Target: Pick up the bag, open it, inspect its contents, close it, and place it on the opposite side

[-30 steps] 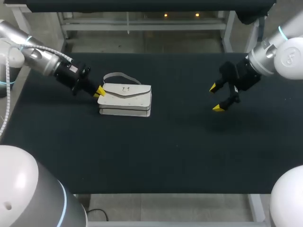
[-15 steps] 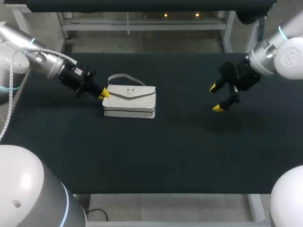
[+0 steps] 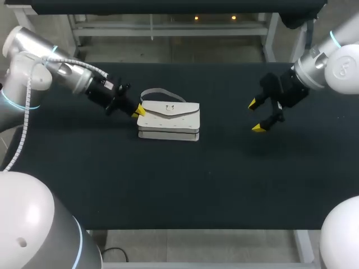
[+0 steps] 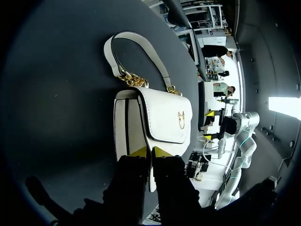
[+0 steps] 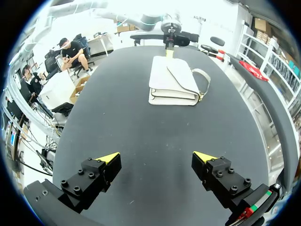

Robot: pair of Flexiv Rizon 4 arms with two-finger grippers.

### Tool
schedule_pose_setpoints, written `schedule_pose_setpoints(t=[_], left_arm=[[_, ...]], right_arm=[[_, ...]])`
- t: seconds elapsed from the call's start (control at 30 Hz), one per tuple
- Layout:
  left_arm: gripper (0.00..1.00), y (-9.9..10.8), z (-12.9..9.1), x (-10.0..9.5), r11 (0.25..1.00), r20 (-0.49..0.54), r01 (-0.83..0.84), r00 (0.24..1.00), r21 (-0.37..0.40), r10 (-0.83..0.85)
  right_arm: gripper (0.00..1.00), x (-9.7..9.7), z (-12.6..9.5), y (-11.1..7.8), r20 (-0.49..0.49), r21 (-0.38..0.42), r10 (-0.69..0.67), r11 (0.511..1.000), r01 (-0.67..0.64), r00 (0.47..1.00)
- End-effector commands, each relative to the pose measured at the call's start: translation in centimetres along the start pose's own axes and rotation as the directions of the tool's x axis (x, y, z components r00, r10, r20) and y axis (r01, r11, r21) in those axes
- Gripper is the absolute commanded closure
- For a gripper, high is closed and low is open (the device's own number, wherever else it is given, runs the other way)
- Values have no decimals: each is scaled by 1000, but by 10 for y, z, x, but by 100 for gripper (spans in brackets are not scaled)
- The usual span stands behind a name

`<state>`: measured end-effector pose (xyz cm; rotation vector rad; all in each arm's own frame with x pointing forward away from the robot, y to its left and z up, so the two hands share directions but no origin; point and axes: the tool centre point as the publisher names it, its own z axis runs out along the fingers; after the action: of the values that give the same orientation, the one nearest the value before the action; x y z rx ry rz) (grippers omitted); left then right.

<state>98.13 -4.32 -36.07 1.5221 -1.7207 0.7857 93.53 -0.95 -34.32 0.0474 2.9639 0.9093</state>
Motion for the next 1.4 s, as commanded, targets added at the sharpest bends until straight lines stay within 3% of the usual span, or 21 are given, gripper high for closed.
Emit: schedule_pose_setpoints(t=[0.03,0.67,1.33,1.37,1.4], left_arm=[[100,-6,13,2,1000,-4,1,1000,-13,-1],[100,-3,56,26,1000,-56,3,998,-18,-4],[100,5,60,32,1000,-81,15,997,-4,-16],[80,5,59,32,1000,-83,14,996,-5,-15],[27,5,59,32,1000,-84,14,996,-5,-14]], right_arm=[[0,0,1,0,2,-1,0,1000,0,1000],[0,0,1,0,2,-1,0,1000,0,1000],[0,0,1,0,2,-1,0,1000,0,1000],[0,0,1,0,2,-1,0,1000,0,1000],[0,0,1,0,2,-1,0,1000,0,1000]])
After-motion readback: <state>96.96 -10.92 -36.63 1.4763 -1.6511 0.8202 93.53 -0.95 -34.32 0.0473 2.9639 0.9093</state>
